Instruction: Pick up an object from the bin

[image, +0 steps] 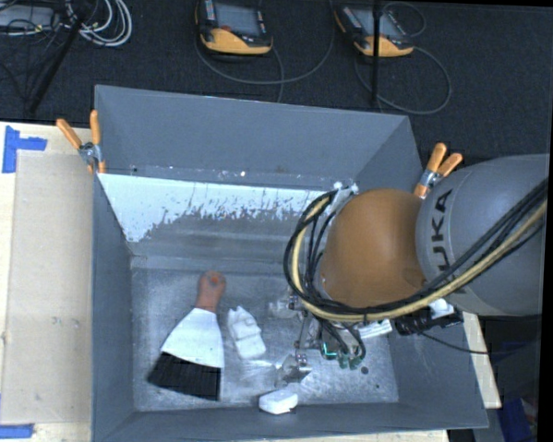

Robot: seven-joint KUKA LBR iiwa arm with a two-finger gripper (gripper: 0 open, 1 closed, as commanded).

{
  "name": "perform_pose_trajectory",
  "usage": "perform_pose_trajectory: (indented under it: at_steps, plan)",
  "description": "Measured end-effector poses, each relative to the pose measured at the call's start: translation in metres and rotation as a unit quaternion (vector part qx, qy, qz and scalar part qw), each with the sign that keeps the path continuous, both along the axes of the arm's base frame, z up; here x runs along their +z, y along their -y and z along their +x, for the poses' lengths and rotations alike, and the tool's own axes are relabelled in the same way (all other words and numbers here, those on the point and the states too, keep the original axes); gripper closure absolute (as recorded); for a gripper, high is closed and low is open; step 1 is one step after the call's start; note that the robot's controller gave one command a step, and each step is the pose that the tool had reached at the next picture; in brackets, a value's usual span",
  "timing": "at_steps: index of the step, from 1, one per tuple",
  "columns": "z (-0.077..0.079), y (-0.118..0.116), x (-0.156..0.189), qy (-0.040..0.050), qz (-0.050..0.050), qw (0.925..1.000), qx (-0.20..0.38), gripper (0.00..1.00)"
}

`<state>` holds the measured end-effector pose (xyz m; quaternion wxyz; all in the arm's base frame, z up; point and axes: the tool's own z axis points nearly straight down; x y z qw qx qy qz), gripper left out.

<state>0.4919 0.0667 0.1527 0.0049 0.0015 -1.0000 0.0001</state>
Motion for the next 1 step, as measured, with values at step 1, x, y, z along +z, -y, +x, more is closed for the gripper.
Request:
perform_pose_trajectory:
  at_steps: [1]
  plan:
    - [0.0018,0.0003,0.0038,0.0035,0.000,1.0000,-0.001,0.00]
